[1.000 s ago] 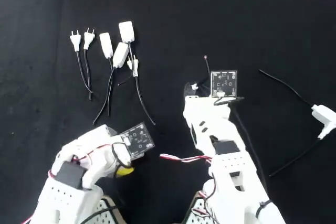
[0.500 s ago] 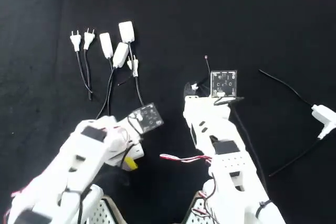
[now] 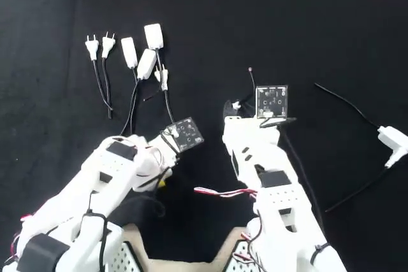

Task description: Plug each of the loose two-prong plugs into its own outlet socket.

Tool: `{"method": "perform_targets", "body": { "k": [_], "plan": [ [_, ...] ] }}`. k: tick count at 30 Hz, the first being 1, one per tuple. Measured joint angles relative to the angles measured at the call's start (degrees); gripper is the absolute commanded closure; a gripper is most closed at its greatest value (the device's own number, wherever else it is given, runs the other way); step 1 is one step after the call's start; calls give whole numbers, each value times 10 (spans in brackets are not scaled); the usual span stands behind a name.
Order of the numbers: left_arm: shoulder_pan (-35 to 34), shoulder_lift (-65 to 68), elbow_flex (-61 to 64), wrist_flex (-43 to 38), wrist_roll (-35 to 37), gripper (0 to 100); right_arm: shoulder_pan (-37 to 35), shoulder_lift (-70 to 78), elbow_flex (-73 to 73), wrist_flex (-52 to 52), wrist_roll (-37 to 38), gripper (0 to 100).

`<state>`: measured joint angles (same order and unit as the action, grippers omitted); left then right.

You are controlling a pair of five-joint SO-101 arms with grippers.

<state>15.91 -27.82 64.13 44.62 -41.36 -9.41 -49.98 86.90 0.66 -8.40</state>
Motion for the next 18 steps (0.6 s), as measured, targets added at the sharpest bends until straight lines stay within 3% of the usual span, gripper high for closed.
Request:
{"method": "perform_targets", "body": {
  "k": [9,18],
  "plan": [
    [-21,2,-186,215,-33,898,0,0,0,23,0,986],
    [-34,87,-205,104,-53,876,0,0,0,23,0,986]
  ]
}}
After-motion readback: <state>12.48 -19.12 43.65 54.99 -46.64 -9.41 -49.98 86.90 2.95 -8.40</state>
